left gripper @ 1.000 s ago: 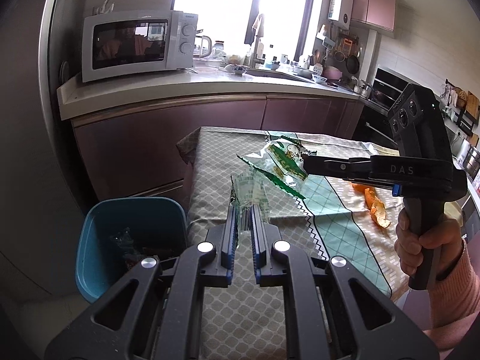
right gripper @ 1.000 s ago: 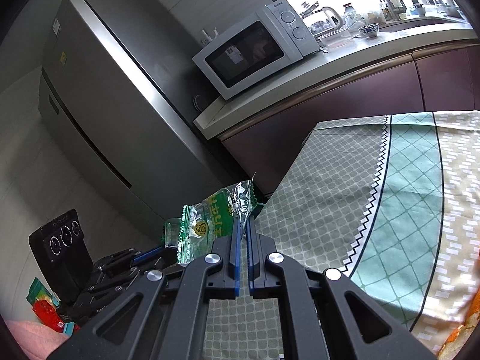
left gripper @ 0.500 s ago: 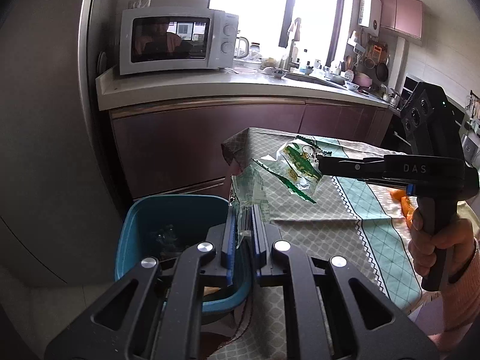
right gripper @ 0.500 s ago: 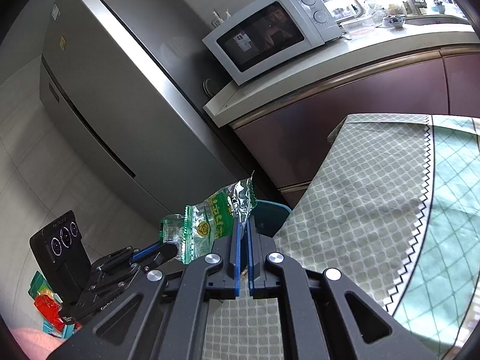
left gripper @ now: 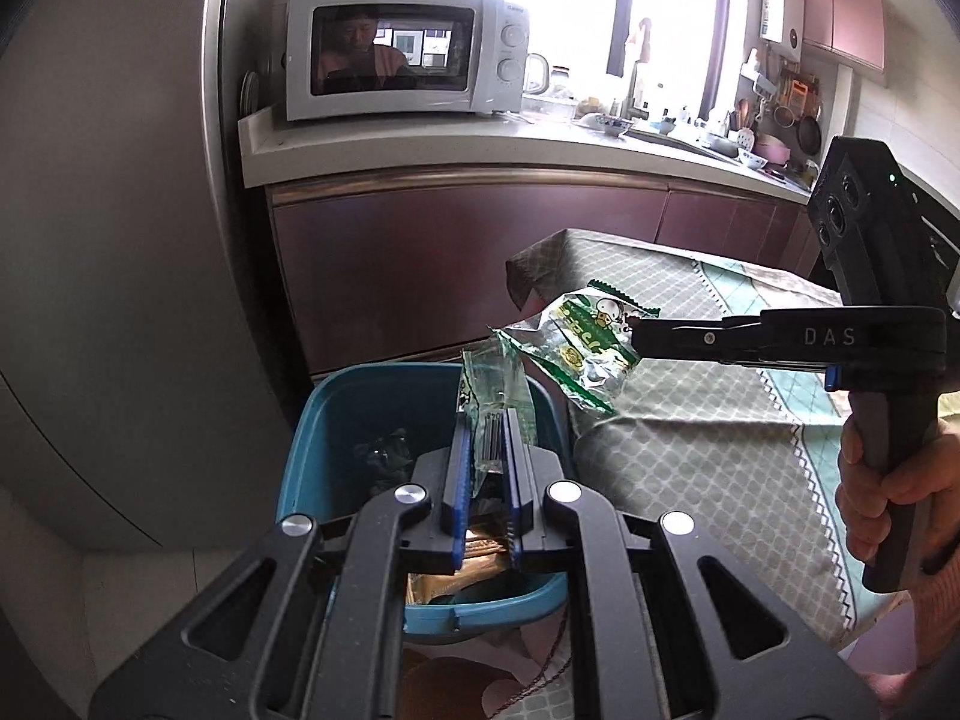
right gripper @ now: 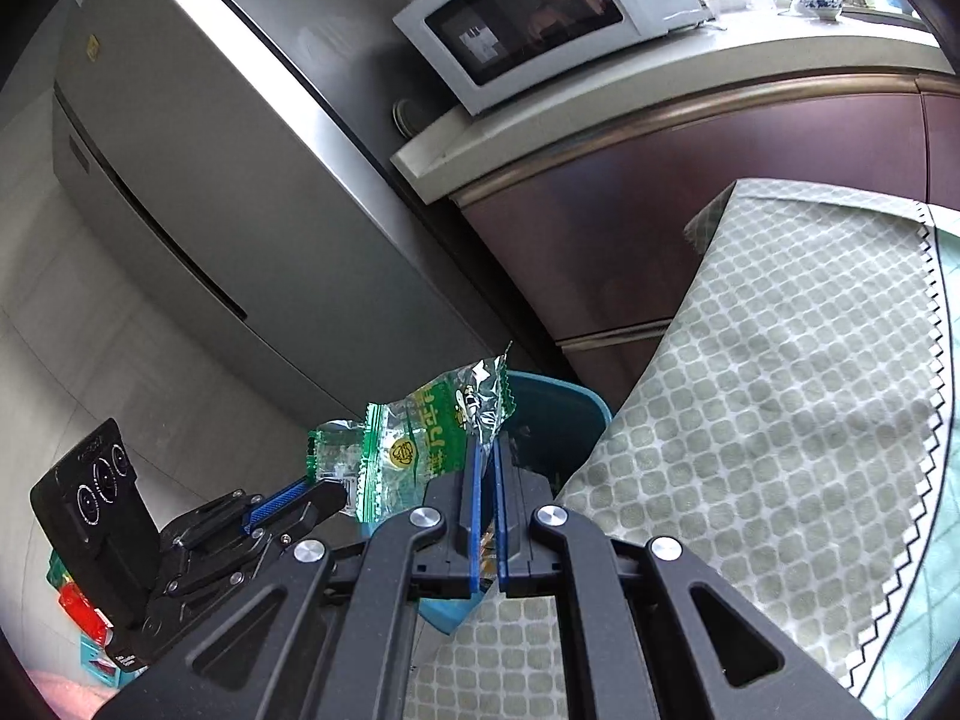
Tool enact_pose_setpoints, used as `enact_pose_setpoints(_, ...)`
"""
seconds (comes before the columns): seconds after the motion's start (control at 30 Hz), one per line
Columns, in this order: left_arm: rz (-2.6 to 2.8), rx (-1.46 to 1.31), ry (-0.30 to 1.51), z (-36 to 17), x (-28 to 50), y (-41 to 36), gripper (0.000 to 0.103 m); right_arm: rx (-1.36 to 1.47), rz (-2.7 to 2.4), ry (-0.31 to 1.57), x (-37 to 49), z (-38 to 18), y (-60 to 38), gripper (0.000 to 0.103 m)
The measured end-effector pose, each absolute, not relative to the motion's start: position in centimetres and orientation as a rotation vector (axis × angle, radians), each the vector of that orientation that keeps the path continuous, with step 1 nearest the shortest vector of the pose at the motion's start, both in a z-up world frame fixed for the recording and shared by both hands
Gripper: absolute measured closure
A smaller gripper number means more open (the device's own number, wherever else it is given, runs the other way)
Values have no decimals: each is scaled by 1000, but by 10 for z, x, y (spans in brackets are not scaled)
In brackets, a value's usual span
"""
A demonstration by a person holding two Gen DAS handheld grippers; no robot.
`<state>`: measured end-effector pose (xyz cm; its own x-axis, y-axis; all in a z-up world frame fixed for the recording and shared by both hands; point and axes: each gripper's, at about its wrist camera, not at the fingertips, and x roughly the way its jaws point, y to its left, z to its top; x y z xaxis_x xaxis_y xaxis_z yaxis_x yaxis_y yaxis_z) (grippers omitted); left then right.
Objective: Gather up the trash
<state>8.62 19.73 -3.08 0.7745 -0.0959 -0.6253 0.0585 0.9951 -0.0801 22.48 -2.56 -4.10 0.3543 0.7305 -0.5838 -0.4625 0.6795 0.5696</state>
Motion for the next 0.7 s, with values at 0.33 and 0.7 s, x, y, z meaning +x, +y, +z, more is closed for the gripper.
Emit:
enact_pose_setpoints(0.33, -63, -76, 714, -51, 99, 206, 93, 297, 772, 977, 229, -61, -9, 100)
enact_pose_setpoints(0.7, -58, -99, 763, -74, 121, 216, 92, 217, 741, 1033, 240, -77, 19, 100)
